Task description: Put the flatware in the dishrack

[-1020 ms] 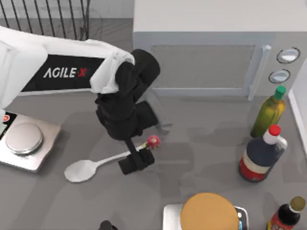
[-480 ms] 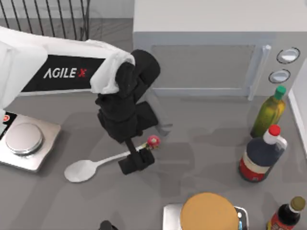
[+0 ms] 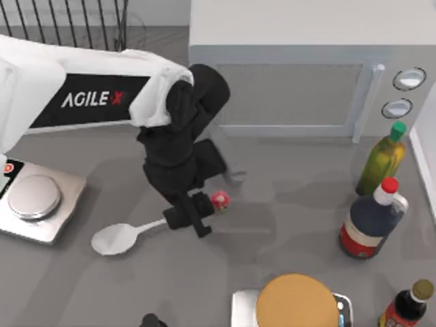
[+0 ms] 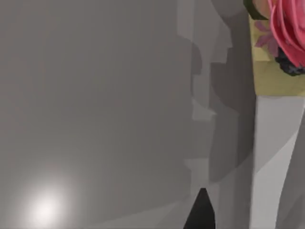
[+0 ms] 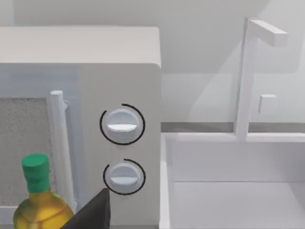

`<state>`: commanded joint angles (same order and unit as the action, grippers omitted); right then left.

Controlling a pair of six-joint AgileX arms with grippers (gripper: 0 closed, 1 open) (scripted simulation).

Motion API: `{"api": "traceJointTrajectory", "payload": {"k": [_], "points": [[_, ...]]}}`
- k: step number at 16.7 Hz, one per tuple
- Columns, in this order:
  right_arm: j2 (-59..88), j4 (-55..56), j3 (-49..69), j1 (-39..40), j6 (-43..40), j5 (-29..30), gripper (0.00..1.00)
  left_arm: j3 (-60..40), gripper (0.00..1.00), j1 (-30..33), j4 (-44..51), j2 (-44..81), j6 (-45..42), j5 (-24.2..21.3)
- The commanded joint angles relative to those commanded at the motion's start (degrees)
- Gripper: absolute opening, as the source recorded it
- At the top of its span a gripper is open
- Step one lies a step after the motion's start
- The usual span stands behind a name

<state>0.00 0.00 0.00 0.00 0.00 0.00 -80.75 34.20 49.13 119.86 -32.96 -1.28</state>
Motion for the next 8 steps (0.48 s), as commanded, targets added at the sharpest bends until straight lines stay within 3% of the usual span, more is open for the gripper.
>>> {"api": "traceJointTrajectory", "payload": {"k": [3,8], "points": [[0.0,0.0,0.0,0.0,0.0,0.0,1.00,-7.4,0.00,0.0,7.6,-0.3,0.1,0.1],[0.0,0.0,0.0,0.0,0.0,0.0,1.00,-25.5,0.00,0.2,29.4,-1.8,0.2,0.0]]}}
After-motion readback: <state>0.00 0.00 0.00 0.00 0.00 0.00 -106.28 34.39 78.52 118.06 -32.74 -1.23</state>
